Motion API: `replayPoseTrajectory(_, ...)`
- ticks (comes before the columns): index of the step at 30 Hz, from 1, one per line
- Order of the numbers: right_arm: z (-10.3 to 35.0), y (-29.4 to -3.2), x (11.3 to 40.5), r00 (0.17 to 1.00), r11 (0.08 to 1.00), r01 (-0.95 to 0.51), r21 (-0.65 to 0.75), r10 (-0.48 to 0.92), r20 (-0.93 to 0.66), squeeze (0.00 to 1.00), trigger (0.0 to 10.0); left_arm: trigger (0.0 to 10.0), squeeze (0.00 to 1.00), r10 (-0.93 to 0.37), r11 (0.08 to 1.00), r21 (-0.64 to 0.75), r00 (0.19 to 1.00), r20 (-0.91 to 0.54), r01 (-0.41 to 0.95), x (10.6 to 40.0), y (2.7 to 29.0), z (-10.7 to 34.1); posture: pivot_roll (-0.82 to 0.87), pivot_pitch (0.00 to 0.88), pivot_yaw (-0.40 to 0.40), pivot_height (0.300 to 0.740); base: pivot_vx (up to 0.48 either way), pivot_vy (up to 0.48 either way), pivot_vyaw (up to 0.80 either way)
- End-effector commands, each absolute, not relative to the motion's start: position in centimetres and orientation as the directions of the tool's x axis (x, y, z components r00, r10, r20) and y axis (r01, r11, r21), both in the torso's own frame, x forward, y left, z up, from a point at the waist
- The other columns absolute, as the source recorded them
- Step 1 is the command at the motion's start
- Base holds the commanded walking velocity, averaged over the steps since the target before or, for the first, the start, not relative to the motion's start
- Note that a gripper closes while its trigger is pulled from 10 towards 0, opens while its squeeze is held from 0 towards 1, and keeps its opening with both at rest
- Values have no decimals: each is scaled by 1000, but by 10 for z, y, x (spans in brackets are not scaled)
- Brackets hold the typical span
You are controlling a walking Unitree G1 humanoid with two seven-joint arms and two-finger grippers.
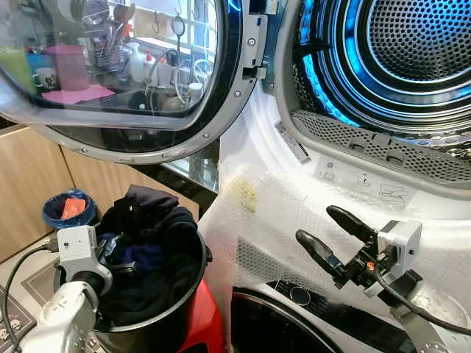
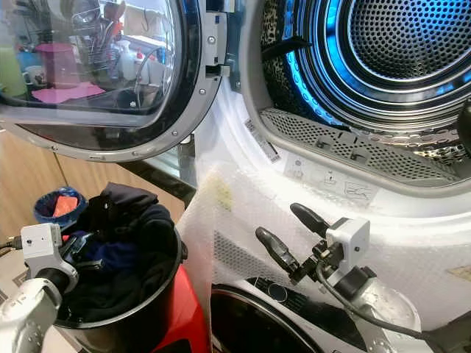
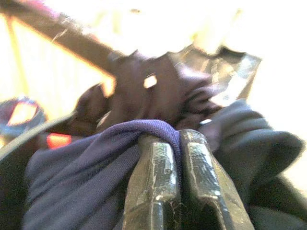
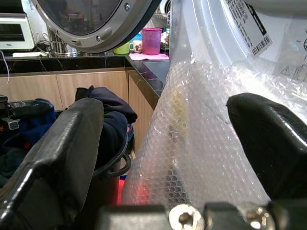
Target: Clothes washing
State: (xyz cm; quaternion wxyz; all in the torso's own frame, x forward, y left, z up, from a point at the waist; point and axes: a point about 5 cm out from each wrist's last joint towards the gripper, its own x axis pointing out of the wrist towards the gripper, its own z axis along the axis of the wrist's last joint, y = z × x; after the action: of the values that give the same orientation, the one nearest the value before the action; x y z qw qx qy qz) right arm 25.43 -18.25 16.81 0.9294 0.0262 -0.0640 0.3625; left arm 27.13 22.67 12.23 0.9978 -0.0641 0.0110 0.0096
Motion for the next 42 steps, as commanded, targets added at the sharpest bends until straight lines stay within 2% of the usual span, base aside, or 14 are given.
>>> replayPoseTrajectory(1,170,-184,257,729,738,-675,-12,670,140,0,10000,10000,0,-46,995,-89,996,81,53,271,214,140,64,0,-114,740,0,0,0)
replayPoseTrajectory(9,171,-184,261,723,733,-680,-23,676,144,0,10000,10000,0,-186,979,-51,962,200,200,263,183,156,68,0,-112,740,0,0,0)
replayPoseTrajectory(22,168,-186,263,718,728,-686,-26,682,140,0,10000,10000,0,-419,904,31,872,254,425,252,139,169,62,0,-107,740,0,0,0)
replayPoseTrajectory(26,162,-195,266,758,766,-643,-14,639,135,0,10000,10000,0,-476,876,61,833,282,479,246,128,176,60,0,-103,740,0,0,0)
replayPoseTrajectory(32,147,-228,283,891,891,-451,40,447,83,0,10000,10000,0,-566,823,147,769,297,549,235,112,185,61,0,-106,740,0,0,0)
replayPoseTrajectory(35,139,-233,286,907,907,-419,44,417,57,0,10000,10000,0,-612,788,179,718,332,589,232,102,199,71,0,-110,740,0,0,0)
replayPoseTrajectory(40,131,-233,288,903,901,-430,60,428,41,0,10000,10000,0,-667,742,224,663,341,631,230,95,208,71,0,-105,740,0,0,0)
replayPoseTrajectory(41,129,-231,286,888,885,-460,70,459,33,0,10000,10000,0,-670,740,226,660,341,634,230,95,208,71,0,-105,740,0,0,0)
replayPoseTrajectory(42,125,-225,276,832,830,-554,63,554,20,0,10000,10000,0,-672,738,230,658,339,635,230,95,209,69,0,-102,740,0,0,0)
